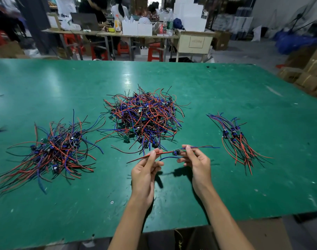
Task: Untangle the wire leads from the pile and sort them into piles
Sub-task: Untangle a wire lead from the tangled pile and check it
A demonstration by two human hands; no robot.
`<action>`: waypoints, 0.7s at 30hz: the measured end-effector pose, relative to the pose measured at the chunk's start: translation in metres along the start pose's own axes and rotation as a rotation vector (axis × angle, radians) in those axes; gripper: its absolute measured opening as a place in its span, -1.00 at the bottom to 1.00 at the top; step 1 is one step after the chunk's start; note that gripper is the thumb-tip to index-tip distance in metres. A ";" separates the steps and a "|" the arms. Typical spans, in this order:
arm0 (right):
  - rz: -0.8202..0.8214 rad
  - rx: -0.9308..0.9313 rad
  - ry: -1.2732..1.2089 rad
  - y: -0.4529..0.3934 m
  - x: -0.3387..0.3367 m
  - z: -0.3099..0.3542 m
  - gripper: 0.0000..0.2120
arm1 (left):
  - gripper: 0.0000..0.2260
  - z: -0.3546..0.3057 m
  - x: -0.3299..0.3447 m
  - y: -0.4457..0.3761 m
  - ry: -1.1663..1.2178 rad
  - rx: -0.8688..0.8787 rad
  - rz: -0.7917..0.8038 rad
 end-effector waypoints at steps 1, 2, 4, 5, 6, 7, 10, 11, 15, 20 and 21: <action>-0.009 -0.002 0.001 0.000 0.000 0.000 -0.85 | -0.84 -0.001 -0.001 0.000 0.012 0.002 -0.002; -0.024 -0.005 -0.004 0.000 -0.001 0.000 -0.85 | -0.82 -0.002 -0.002 -0.001 0.040 -0.002 -0.004; -0.071 -0.019 -0.025 0.000 -0.003 0.000 -0.85 | -0.78 -0.006 -0.005 -0.004 0.104 -0.018 0.000; -0.091 -0.028 -0.033 -0.001 -0.004 0.000 -0.85 | -0.75 -0.007 -0.006 -0.006 0.117 -0.027 0.007; -0.104 -0.035 -0.035 -0.001 -0.004 0.001 -0.85 | -0.73 -0.009 -0.006 -0.007 0.119 -0.037 0.016; -0.108 -0.041 -0.030 0.000 -0.005 0.001 -0.85 | -0.72 -0.009 -0.007 -0.008 0.120 -0.046 0.025; -0.115 -0.045 -0.026 0.000 -0.004 0.002 -0.84 | -0.73 -0.010 -0.010 -0.009 0.143 -0.064 0.038; -0.119 -0.040 -0.043 -0.001 -0.004 0.003 -0.84 | -0.74 -0.009 -0.010 -0.010 0.153 -0.070 0.038; -0.153 -0.002 -0.253 -0.010 -0.012 0.022 -0.85 | -0.74 -0.009 -0.011 -0.011 0.179 -0.084 0.044; -0.239 -0.063 -0.123 -0.036 -0.034 0.081 -0.83 | -0.74 -0.006 -0.013 -0.013 0.195 -0.128 0.042; -0.256 -0.073 -0.082 -0.042 -0.038 0.092 -0.83 | -0.74 -0.006 -0.013 -0.013 0.204 -0.144 0.045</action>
Point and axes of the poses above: each hand's wrist, its own y-axis away from the middle knuckle, its own x-axis out of the palm, z = x × y, the point moved 3 cm from there along -y, towards the middle knuckle, and after that the axes turned 2 degrees about -z, right-handed, at the moved point
